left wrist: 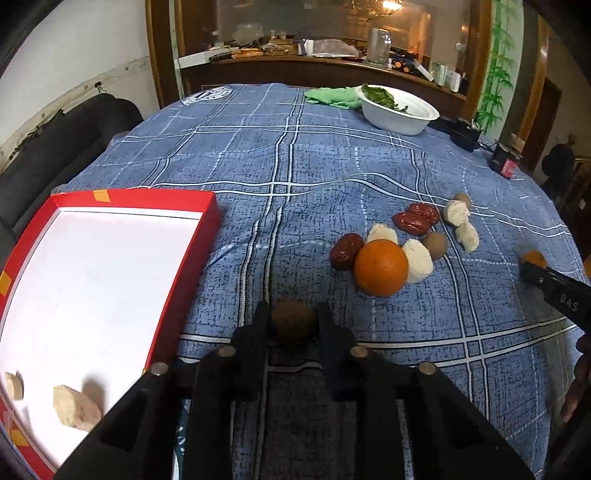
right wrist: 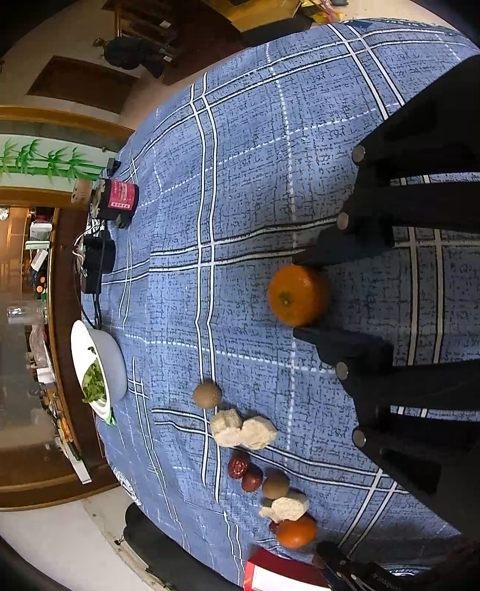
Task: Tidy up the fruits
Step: 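Grasp an orange with the right tool while the left tool grasps another brown fruit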
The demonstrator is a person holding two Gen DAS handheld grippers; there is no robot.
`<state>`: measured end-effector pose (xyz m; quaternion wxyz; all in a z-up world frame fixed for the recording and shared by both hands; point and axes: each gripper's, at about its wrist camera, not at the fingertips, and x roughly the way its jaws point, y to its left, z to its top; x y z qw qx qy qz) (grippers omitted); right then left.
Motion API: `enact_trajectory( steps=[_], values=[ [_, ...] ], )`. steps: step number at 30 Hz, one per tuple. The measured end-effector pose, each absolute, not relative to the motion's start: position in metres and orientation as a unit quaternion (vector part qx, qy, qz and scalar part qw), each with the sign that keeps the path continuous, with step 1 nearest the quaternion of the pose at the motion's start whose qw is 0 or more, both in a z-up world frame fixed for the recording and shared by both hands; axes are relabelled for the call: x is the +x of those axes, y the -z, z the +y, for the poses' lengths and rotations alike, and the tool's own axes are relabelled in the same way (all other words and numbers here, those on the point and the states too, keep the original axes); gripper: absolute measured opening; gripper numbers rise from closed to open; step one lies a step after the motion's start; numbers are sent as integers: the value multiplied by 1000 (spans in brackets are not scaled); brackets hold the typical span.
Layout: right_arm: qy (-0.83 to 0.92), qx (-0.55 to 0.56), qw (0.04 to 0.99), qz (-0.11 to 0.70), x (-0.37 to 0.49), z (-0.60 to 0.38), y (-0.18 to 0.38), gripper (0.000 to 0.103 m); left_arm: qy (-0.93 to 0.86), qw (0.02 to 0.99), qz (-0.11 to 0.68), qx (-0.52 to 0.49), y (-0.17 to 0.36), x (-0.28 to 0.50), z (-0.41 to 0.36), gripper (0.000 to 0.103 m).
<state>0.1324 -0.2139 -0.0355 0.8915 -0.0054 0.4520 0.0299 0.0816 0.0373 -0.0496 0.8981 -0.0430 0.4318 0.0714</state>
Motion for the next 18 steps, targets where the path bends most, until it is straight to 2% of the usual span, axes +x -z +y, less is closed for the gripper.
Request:
enact_trajectory(
  steps=[18],
  values=[
    [-69, 14, 918, 390, 46, -201, -7, 33, 10, 929, 361, -78, 14, 16, 51, 23]
  ],
)
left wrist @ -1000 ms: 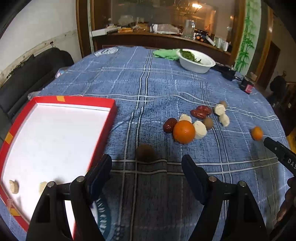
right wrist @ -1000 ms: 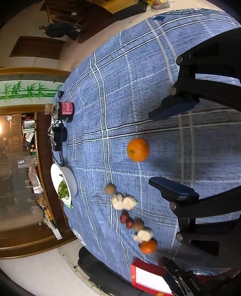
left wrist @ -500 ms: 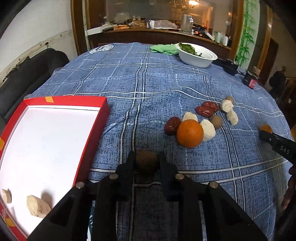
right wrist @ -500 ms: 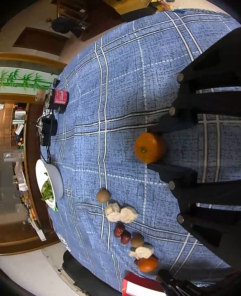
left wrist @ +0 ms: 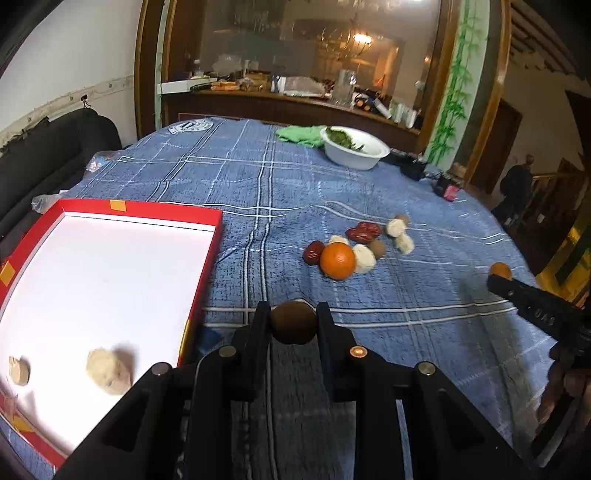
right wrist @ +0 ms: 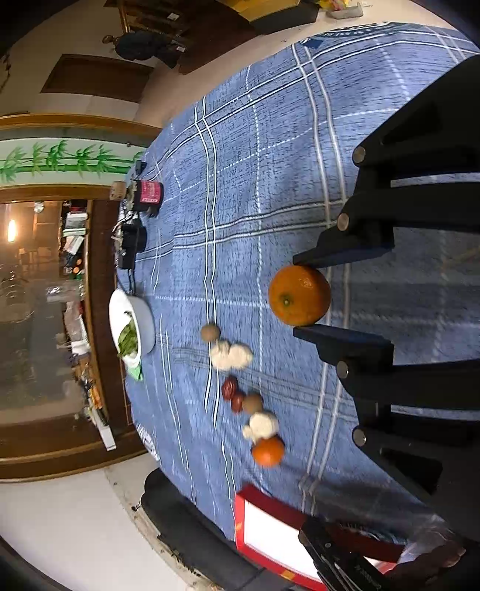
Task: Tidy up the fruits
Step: 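Grasp an orange with the right tool while the left tool grasps another brown fruit, then carry the orange and brown fruit into the tray and open both tools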
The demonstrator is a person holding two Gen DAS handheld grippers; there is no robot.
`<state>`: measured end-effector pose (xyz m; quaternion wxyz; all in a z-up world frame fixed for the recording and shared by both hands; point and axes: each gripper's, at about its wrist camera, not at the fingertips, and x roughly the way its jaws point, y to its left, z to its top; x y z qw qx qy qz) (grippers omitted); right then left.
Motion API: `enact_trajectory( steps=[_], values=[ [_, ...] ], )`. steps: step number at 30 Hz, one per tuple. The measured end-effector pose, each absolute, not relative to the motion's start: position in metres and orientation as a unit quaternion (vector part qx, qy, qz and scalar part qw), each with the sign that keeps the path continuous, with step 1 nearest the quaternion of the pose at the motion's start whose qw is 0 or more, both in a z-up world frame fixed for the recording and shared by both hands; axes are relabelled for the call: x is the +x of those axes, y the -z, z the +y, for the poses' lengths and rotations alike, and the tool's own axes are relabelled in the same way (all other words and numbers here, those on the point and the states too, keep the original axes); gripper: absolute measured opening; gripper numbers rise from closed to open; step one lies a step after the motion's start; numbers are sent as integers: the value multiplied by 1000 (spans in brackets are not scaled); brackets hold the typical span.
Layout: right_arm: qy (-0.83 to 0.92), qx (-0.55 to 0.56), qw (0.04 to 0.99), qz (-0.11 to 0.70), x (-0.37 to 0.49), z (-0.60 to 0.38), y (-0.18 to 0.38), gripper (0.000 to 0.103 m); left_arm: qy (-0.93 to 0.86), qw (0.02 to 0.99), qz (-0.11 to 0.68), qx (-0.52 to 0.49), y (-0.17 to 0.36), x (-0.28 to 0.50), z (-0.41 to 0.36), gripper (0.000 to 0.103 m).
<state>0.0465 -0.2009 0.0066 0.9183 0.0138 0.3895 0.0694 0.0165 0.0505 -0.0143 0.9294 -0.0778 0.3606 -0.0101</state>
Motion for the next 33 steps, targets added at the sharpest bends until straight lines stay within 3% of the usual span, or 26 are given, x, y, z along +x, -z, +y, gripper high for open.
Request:
enact_trajectory(
  steps=[33],
  values=[
    [-212, -20, 915, 344, -35, -83, -33, 33, -30, 944, 305, -124, -14, -58, 111, 23]
  ],
)
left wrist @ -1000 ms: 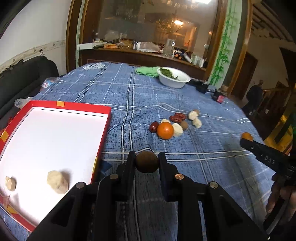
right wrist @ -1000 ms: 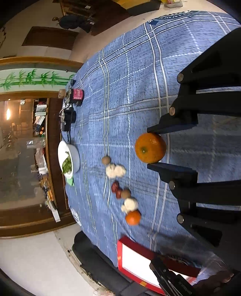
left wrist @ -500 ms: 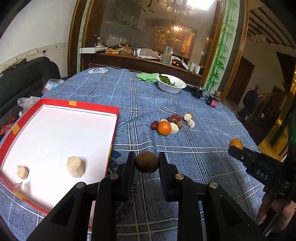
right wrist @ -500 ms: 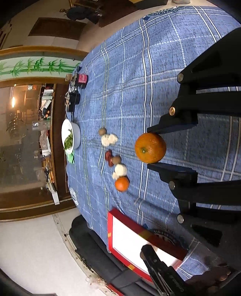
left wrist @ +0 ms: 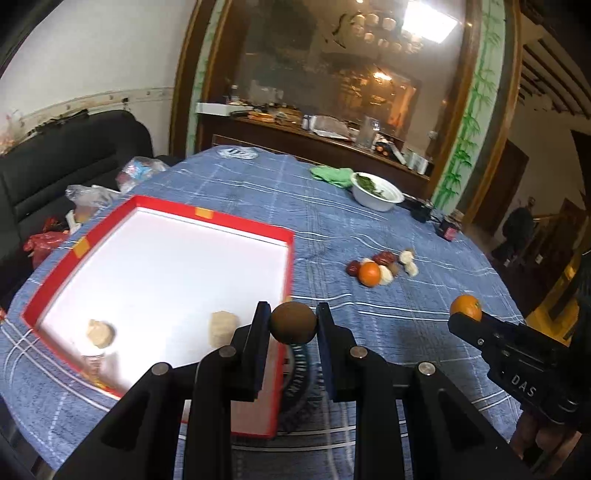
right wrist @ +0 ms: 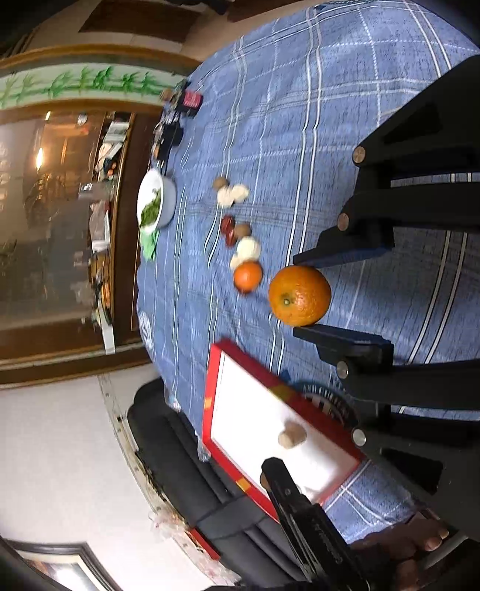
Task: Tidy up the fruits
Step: 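Carry the orange and brown fruit into the tray and open both tools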
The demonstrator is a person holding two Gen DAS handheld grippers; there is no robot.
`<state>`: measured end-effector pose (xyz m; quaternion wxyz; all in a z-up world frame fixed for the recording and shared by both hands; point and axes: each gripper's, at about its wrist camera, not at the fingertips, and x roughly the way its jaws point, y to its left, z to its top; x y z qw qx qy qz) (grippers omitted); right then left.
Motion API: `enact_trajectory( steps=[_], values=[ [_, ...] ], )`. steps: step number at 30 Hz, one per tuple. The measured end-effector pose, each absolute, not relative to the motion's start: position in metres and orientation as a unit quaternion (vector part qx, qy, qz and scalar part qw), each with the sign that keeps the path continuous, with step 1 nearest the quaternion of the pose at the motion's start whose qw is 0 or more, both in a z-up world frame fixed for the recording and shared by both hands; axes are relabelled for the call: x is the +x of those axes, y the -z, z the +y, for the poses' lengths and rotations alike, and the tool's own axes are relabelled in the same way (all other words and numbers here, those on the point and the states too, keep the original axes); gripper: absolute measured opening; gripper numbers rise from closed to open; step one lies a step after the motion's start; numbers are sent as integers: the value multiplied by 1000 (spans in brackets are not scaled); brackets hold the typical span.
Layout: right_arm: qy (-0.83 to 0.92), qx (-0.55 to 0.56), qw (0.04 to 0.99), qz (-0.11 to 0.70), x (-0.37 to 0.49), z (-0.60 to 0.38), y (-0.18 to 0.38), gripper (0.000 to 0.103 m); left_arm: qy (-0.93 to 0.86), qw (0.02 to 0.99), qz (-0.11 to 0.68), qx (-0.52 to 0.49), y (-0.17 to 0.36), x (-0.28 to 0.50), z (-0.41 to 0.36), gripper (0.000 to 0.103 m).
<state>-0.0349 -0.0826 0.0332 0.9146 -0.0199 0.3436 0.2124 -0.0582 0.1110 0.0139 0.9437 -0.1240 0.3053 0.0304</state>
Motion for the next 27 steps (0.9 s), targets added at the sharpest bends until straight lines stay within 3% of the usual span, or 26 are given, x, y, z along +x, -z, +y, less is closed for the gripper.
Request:
enact_trajectory(
  steps=[27],
  values=[
    [-329, -70, 867, 367, 2, 64, -24, 33, -201, 908, 350, -116, 2, -47, 194, 23]
  ],
)
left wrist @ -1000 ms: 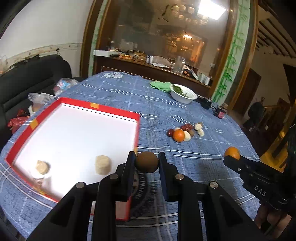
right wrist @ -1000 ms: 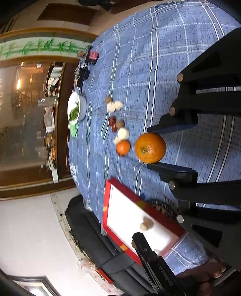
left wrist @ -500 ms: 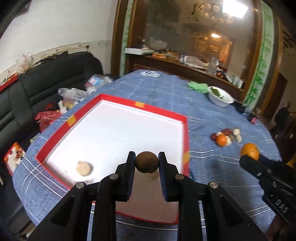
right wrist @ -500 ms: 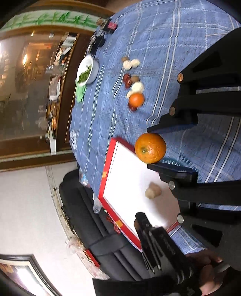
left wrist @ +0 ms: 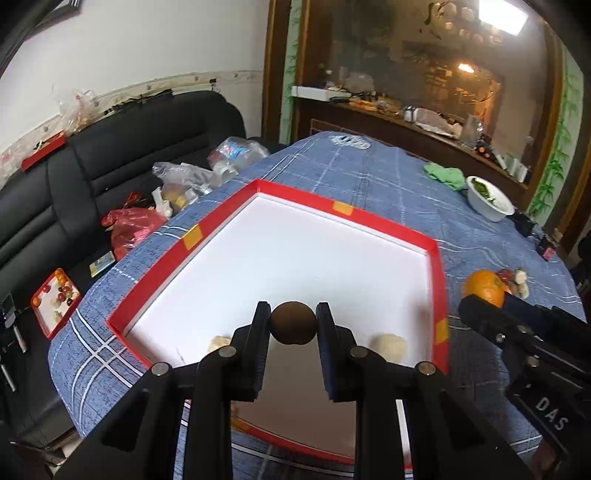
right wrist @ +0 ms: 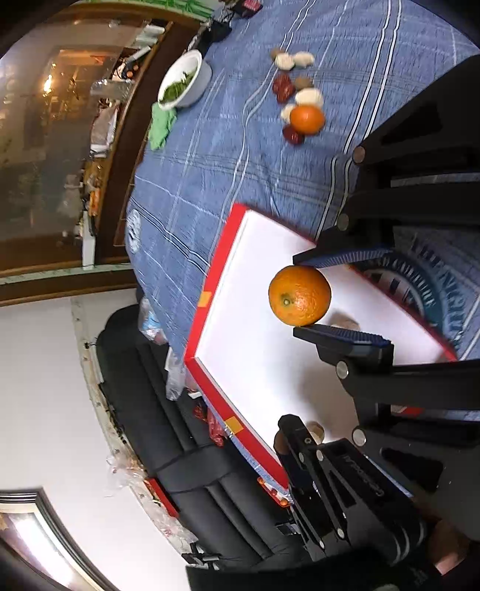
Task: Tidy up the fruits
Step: 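Carry the orange and brown fruit into the tray and open both tools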
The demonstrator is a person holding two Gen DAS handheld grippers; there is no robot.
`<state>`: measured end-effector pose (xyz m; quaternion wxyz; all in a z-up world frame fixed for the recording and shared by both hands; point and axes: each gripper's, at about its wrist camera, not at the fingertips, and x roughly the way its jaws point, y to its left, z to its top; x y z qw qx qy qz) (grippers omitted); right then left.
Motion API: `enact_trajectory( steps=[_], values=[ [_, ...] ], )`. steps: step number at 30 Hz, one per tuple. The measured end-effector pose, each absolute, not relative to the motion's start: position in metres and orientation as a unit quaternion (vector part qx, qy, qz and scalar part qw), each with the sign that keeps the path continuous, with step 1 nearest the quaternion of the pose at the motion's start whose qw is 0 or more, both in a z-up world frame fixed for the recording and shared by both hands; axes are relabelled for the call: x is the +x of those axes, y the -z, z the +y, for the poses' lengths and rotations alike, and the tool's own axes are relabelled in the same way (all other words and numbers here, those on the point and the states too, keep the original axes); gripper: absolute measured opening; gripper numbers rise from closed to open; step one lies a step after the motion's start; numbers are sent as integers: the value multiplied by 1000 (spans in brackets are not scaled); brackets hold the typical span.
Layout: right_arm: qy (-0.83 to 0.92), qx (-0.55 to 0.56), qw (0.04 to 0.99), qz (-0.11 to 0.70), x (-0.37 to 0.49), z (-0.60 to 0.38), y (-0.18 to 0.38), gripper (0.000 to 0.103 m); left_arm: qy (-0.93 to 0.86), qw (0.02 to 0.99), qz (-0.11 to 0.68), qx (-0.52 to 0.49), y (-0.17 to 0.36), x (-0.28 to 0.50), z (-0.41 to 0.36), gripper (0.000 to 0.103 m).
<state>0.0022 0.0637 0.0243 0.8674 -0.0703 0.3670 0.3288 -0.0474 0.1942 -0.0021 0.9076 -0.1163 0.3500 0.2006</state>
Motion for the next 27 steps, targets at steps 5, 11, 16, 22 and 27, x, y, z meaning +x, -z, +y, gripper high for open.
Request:
enact_trajectory(
  steps=[5, 11, 16, 22, 27],
  values=[
    [-332, -77, 859, 381, 13, 82, -13, 34, -214, 903, 354, -114, 3, -43, 203, 23],
    [-327, -75, 857, 391, 27, 89, -6, 34, -230, 896, 362, -114, 6, -33, 212, 23],
    [-327, -73, 853, 400, 33, 95, -2, 34, -237, 891, 369, -113, 10, -28, 215, 23],
    [-324, -72, 849, 412, 41, 102, 6, 34, -246, 887, 376, -107, 13, -23, 216, 23],
    [-319, -73, 848, 418, 45, 104, 9, 34, -250, 885, 379, -108, 14, -21, 218, 24]
  ],
)
